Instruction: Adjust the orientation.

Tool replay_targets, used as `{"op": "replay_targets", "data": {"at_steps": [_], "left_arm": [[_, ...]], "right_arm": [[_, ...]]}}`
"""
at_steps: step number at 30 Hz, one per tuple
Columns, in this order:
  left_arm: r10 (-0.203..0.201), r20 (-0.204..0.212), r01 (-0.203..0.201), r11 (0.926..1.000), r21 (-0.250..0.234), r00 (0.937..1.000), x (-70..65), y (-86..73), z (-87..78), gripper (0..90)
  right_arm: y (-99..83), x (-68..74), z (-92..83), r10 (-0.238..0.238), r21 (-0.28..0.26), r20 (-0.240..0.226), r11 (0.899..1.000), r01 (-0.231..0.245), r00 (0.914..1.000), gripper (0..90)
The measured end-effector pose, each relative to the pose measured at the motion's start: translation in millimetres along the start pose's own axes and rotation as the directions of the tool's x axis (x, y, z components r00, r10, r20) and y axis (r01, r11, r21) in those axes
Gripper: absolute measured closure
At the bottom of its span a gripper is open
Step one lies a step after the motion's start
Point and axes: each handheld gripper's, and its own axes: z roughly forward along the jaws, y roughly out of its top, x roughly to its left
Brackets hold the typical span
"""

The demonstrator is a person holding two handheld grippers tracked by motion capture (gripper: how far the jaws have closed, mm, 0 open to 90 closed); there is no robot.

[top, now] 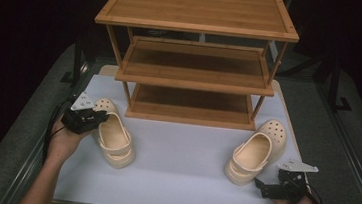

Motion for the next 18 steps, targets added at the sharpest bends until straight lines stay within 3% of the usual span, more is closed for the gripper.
{"op": "replay_targets", "data": {"at_steps": [7, 18], "left_arm": [[-0.005, -0.004, 0.005, 0.9999, -0.012, 1.0000, -2.7, 3.3, -3.5, 82.6], [0.048, 0.050, -0.046, 0.9983, -0.036, 0.9976, -21.6, 16.9, -10.8, 83.4]], "right_arm": [[0.0, 0.0, 0.0, 0.001, 0.000, 0.000, 1.000, -0.001, 1.0000, 0.0], [-0.1, 0.0, -0.1, 0.000, 0.000, 0.000, 1.000, 0.000, 1.0000, 0.0]]}}
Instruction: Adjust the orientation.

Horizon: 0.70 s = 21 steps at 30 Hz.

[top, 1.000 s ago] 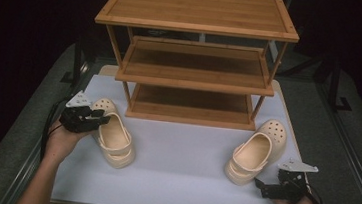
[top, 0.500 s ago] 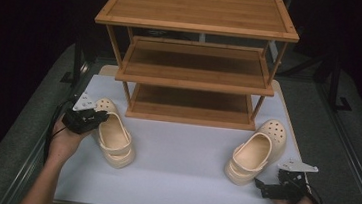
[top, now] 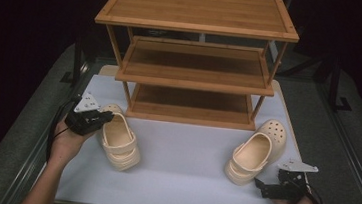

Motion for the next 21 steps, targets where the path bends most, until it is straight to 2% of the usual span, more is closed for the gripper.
{"op": "replay_targets", "data": {"at_steps": [6, 11, 16, 21], "left_arm": [[0.048, 0.031, -0.048, 0.9988, -0.011, 0.9984, -16.3, 9.4, -3.2, 83.5], [0.081, 0.092, -0.077, 0.9963, -0.037, 0.9925, -30.9, 17.0, -3.6, 83.7], [0.112, 0.151, -0.102, 0.9923, -0.071, 0.9822, -47.7, 27.7, 1.3, 83.7], [0.162, 0.195, -0.149, 0.9857, -0.080, 0.9674, -64.6, 38.0, 12.1, 83.6]], "right_arm": [[0.0, 0.0, 0.0, 0.000, 0.000, 0.000, 1.000, 0.000, 1.0000, 0.0], [0.0, 0.0, 0.0, 0.000, 0.000, 0.000, 1.000, 0.000, 1.0000, 0.0], [0.0, 0.0, 0.0, 0.000, 0.000, 0.000, 1.000, 0.000, 1.0000, 0.0], [0.0, -0.1, 0.0, 0.000, 0.000, 0.000, 1.000, 0.000, 1.0000, 0.0]]}}
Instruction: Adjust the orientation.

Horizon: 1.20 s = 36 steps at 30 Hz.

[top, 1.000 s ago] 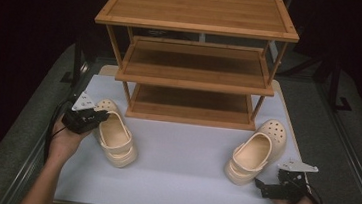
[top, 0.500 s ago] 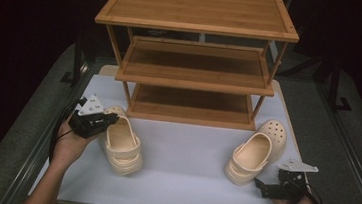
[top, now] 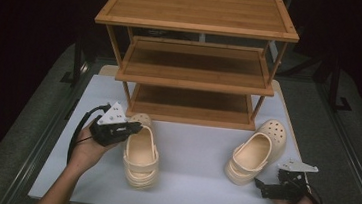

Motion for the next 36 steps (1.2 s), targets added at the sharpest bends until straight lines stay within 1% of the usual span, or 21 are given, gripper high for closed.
{"op": "replay_targets", "data": {"at_steps": [6, 10, 12, 16, 17, 20, 24, 26, 30, 34, 35, 36], "left_arm": [[0.044, 0.045, -0.044, 0.9990, 0.006, 0.9980, -11.5, 9.7, 18.4, 83.6], [0.059, 0.070, -0.059, 0.9982, -0.001, 0.9958, -17.7, 16.4, 29.6, 83.6], [0.076, 0.077, -0.076, 0.9971, 0.001, 0.9941, -20.5, 20.4, 34.6, 83.5], [0.088, 0.101, -0.088, 0.9961, -0.006, 0.9910, -25.9, 26.9, 42.7, 83.6], [0.097, 0.103, -0.097, 0.9953, -0.004, 0.9899, -27.4, 28.1, 44.2, 83.5], [0.106, 0.111, -0.105, 0.9944, -0.012, 0.9881, -31.1, 29.8, 48.7, 83.5], [0.115, 0.129, -0.114, 0.9933, -0.015, 0.9850, -33.2, 28.8, 51.3, 83.3], [0.109, 0.135, -0.108, 0.9940, -0.013, 0.9847, -33.0, 27.4, 50.8, 83.2], [0.103, 0.165, -0.104, 0.9946, -0.006, 0.9808, -31.2, 22.8, 49.3, 82.9], [0.123, 0.198, -0.124, 0.9922, -0.006, 0.9725, -30.6, 17.3, 46.9, 82.2], [0.120, 0.201, -0.120, 0.9927, -0.010, 0.9723, -31.2, 15.9, 46.4, 82.0], [0.116, 0.197, -0.116, 0.9932, -0.012, 0.9736, -31.0, 14.6, 45.5, 81.8]], "right_arm": [[0.0, 0.0, 0.0, 0.000, 0.000, 0.000, 1.000, 0.000, 1.0000, 0.0], [0.0, 0.0, 0.0, 0.000, 0.000, 0.000, 1.000, 0.000, 1.0000, 0.0], [0.0, 0.0, 0.0, 0.000, 0.000, 0.000, 1.000, 0.000, 1.0000, 0.0], [0.0, 0.0, 0.0, 0.000, 0.000, 0.000, 1.000, 0.000, 1.0000, 0.0], [0.0, 0.0, 0.0, 0.000, -0.001, 0.000, 1.000, 0.000, 1.0000, 0.0], [-0.1, 0.0, 0.0, 0.000, -0.001, 0.000, 1.000, 0.000, 1.0000, 0.0], [-0.1, 0.0, 0.0, -0.001, -0.001, 0.000, 1.000, 0.001, 1.0000, 0.0], [-0.1, 0.0, -0.1, 0.000, -0.001, 0.000, 1.000, 0.000, 1.0000, 0.0], [-0.1, 0.0, 0.0, 0.000, -0.001, 0.000, 1.000, 0.000, 1.0000, 0.0], [-0.1, 0.0, 0.0, -0.001, -0.001, 0.000, 1.000, 0.001, 1.0000, 0.0], [-0.2, 0.0, 0.0, -0.002, -0.001, 0.000, 1.000, 0.002, 1.0000, 0.0], [-0.1, 0.0, 0.0, -0.001, -0.001, 0.000, 1.000, 0.001, 1.0000, 0.0]]}}
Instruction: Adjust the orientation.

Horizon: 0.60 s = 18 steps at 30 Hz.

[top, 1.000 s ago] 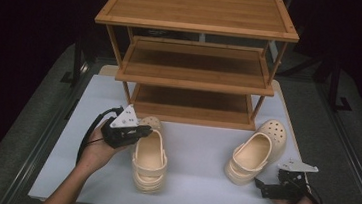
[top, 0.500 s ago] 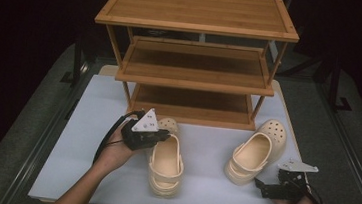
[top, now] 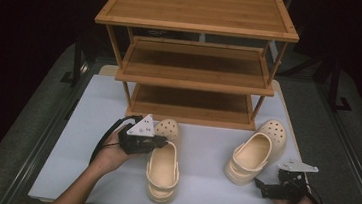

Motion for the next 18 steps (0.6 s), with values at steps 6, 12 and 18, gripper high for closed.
{"op": "replay_targets", "data": {"at_steps": [6, 12, 18], "left_arm": [[-0.075, 0.045, 0.077, 0.9962, -0.041, 0.9962, 7.1, -4.5, -3.1, 75.7], [-0.148, 0.048, 0.152, 0.9852, -0.079, 0.9878, 16.7, -14.3, -16.7, 60.7], [-0.228, 0.008, 0.228, 0.9715, -0.065, 0.9736, 24.6, -38.8, -32.5, 59.2]], "right_arm": [[0.0, 0.0, 0.0, 0.000, 0.000, 0.000, 1.000, 0.000, 1.0000, 0.0], [0.0, 0.0, 0.0, 0.000, 0.000, 0.000, 1.000, 0.000, 1.0000, 0.0], [0.0, 0.0, -0.1, 0.002, 0.000, -0.001, 1.000, -0.002, 1.0000, 0.0]]}}
